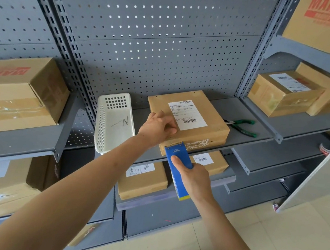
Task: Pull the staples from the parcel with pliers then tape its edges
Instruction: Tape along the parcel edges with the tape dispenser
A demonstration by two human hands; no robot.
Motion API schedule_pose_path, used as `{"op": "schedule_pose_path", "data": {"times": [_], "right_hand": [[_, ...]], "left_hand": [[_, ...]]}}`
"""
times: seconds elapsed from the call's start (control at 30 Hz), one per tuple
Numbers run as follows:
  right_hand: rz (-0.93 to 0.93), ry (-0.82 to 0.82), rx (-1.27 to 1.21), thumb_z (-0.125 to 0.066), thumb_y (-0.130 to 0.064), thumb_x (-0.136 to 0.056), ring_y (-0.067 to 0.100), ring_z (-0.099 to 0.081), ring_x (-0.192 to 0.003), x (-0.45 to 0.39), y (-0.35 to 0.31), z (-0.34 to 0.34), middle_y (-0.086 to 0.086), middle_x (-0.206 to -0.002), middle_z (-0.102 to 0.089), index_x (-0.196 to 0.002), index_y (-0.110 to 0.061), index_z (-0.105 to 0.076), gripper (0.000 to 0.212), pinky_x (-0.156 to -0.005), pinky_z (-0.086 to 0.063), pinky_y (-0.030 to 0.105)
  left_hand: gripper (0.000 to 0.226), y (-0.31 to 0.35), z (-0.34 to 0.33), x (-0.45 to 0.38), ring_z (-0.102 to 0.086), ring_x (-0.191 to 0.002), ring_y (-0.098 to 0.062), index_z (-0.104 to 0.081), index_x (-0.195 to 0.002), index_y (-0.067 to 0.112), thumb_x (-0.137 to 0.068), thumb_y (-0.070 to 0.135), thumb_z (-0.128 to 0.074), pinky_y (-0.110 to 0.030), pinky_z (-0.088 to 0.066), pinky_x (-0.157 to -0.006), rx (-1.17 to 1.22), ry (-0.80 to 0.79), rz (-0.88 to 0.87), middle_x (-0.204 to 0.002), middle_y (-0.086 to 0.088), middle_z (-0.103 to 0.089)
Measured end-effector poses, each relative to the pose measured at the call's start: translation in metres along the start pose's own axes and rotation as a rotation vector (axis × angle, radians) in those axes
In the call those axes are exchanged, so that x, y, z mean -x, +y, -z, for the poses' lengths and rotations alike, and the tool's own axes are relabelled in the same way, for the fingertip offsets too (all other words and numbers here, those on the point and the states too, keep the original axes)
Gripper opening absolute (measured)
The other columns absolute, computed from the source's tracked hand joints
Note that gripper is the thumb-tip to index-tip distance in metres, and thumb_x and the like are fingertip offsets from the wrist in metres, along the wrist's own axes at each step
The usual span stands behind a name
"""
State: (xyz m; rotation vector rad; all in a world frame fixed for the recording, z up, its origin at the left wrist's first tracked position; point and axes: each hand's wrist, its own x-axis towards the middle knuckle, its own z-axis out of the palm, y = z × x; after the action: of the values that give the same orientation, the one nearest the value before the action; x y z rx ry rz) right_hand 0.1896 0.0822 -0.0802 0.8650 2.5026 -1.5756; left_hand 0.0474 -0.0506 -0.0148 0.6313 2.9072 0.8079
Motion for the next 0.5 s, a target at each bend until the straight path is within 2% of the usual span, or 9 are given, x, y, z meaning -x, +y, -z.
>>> {"op": "schedule_pose_path", "data": {"times": [0.1, 0.23, 0.5], "right_hand": [[0.001, -0.002, 0.022, -0.065, -0.087, -0.074, 0.02, -0.066, -0.057, 0.0, -0.002, 0.001, 0.0, -0.064, -0.063, -0.074, -0.012, -0.056, 0.076, -0.054, -0.047, 0.031], [-0.002, 0.016, 0.079, -0.062, -0.089, -0.074, 0.027, -0.075, -0.07, 0.001, -0.006, 0.003, 0.003, -0.069, -0.066, -0.078, -0.012, -0.056, 0.077, -0.056, -0.05, 0.031], [-0.006, 0.05, 0.172, -0.06, -0.087, -0.078, 0.023, -0.067, -0.063, 0.006, -0.016, 0.006, 0.003, -0.066, -0.061, -0.072, -0.011, -0.052, 0.077, -0.057, -0.048, 0.033]], "left_hand": [[0.015, -0.001, -0.001, 0.001, -0.035, -0.115, -0.017, -0.068, -0.112, 0.031, -0.098, 0.035, -0.064, -0.039, -0.04, -0.108, -0.011, -0.012, -0.011, -0.123, 0.003, -0.051], [0.015, 0.0, 0.0, -0.001, -0.036, -0.121, -0.021, -0.065, -0.113, 0.031, -0.099, 0.035, -0.062, -0.04, -0.04, -0.11, -0.034, -0.037, -0.014, -0.126, 0.002, -0.049], [0.014, -0.002, -0.001, -0.003, -0.036, -0.12, -0.022, -0.064, -0.113, 0.031, -0.1, 0.035, -0.059, -0.04, -0.039, -0.109, -0.049, -0.04, -0.031, -0.125, 0.001, -0.049]]}}
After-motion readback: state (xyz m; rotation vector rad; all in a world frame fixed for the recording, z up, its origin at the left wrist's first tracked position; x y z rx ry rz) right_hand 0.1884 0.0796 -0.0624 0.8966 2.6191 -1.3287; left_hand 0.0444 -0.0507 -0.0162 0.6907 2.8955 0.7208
